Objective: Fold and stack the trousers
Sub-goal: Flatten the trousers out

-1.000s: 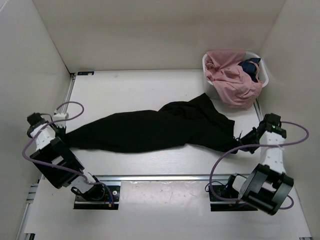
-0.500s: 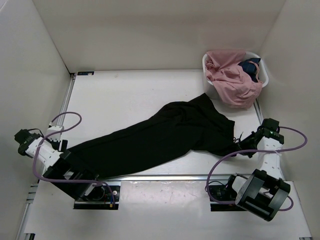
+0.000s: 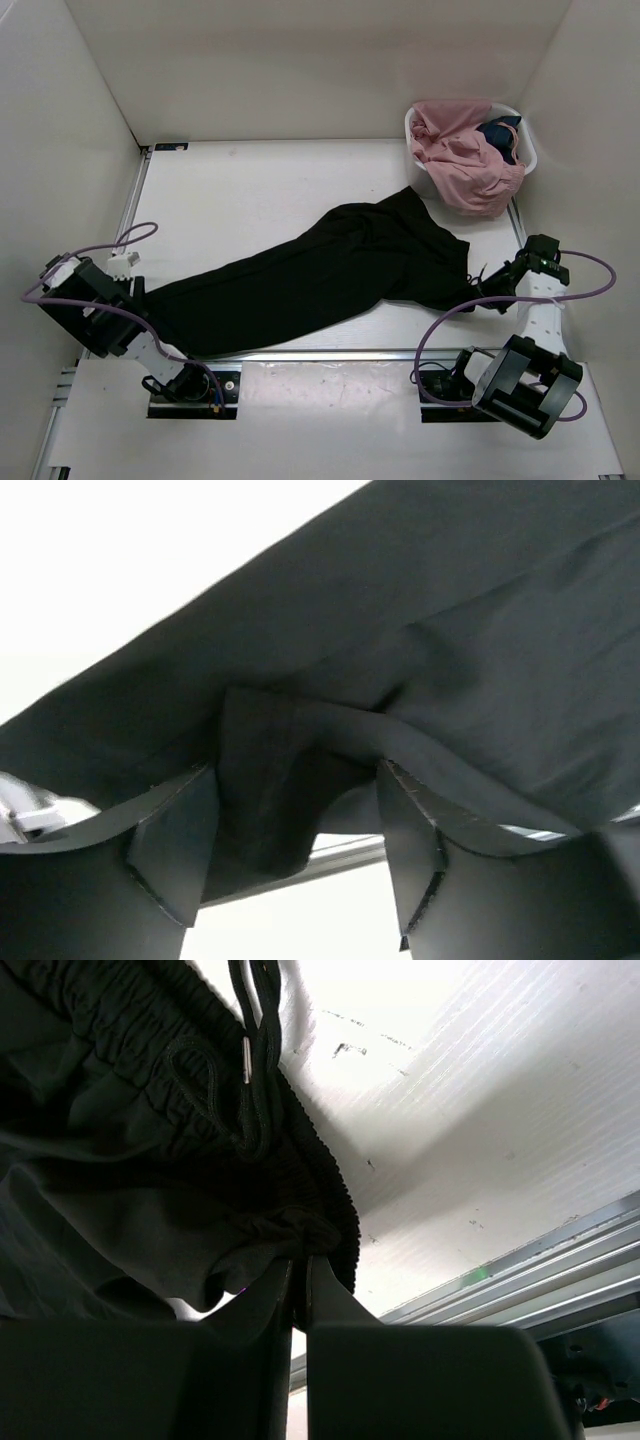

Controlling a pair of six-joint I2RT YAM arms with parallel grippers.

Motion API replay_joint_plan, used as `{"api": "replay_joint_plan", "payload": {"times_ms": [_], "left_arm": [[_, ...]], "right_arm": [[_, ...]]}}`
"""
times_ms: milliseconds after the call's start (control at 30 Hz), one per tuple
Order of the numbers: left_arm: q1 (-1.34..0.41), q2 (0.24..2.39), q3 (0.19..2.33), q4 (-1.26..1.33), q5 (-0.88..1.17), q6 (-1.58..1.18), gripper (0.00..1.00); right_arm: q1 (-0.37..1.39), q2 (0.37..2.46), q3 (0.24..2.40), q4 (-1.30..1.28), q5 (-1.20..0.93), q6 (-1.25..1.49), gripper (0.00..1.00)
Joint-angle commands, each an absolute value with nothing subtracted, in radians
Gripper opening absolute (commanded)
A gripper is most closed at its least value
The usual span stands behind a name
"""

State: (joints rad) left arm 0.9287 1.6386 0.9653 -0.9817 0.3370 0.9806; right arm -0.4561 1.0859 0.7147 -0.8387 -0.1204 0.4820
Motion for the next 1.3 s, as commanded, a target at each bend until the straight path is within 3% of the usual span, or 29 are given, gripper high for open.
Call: {"api": "replay_joint_plan", "payload": {"times_ms": [0,33,133,167,333,433,633,733,800,1067,1167,1267], "left_arm": [[0.891,1.615,0.986,-0.992,0.371,0.928,0.72],[0.882,1.615,0.976,-0.992,0.371,0.928,0.66],[0.882,1.624,0.997,-0.992,0.370,0.905,0.31],[0.882,1.615,1.018,-0.992,0.386,0.894,0.15],[0.873,1.615,1.135,-1.002,0.419,0.847,0.14],[0.832,1.638,1.342,-1.002,0.454,0.795,0.14],[0.762,1.686,1.826,-1.011,0.524,0.701,0.14],[0.762,1.661,1.835,-1.011,0.566,0.721,0.14],[0.762,1.640,1.771,-1.011,0.583,0.768,0.14],[0.762,1.465,1.216,-0.902,0.557,0.994,0.25],[0.776,1.412,1.042,-0.879,0.532,1.103,0.32],[0.836,1.381,0.933,-0.879,0.532,1.192,0.48]], "right_arm": [[-0.459,1.086,0.762,-0.857,-0.097,0.460,0.00],[-0.459,1.086,0.762,-0.857,-0.086,0.460,0.00],[-0.459,1.086,0.762,-0.857,-0.086,0.460,0.00],[-0.459,1.086,0.773,-0.857,-0.086,0.460,0.00],[-0.459,1.143,0.854,-0.839,-0.115,0.469,0.00],[-0.459,1.247,0.993,-0.839,-0.152,0.479,0.00],[-0.468,1.492,1.654,-0.938,-0.198,0.502,0.00],[-0.468,1.523,1.830,-0.995,-0.198,0.502,0.00],[-0.477,1.490,1.792,-1.019,-0.189,0.492,0.00],[-0.549,1.198,1.168,-0.930,-0.175,0.512,0.00],[-0.549,1.119,0.978,-0.930,-0.132,0.512,0.00],[-0.549,1.062,0.838,-0.930,-0.114,0.522,0.00]]}}
